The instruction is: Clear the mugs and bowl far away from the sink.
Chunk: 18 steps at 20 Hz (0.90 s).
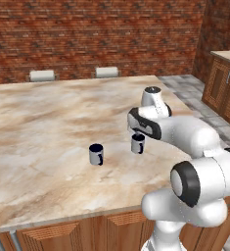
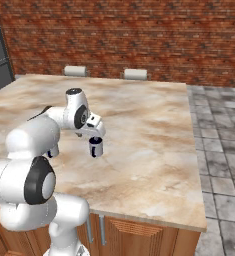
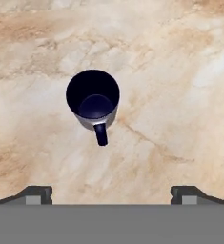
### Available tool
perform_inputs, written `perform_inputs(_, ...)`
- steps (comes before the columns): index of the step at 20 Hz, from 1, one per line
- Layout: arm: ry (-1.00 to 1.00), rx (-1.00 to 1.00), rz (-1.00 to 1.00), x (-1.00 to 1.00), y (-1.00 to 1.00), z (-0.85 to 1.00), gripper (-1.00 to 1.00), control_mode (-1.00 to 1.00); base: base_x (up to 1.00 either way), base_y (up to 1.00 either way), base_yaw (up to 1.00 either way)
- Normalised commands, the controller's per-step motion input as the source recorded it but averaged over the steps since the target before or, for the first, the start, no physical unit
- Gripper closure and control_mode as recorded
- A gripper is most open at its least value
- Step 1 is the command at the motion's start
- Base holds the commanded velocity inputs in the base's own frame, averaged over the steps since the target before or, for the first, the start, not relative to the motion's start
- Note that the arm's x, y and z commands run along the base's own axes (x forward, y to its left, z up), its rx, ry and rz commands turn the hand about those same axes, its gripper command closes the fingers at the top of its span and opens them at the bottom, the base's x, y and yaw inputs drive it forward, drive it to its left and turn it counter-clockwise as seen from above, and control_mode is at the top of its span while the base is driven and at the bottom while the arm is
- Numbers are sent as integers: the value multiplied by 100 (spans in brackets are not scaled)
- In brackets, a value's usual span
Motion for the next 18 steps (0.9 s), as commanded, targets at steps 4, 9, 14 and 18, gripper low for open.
perform_inputs(4,-13,2,3,-93,0,58,-100,-100,0,0,0)
perform_inputs(9,-11,3,4,-75,0,49,-100,-100,0,0,0)
perform_inputs(14,-7,3,1,-62,0,55,-100,-100,0,0,0)
perform_inputs(18,0,0,0,-48,0,72,-100,-100,0,0,0)
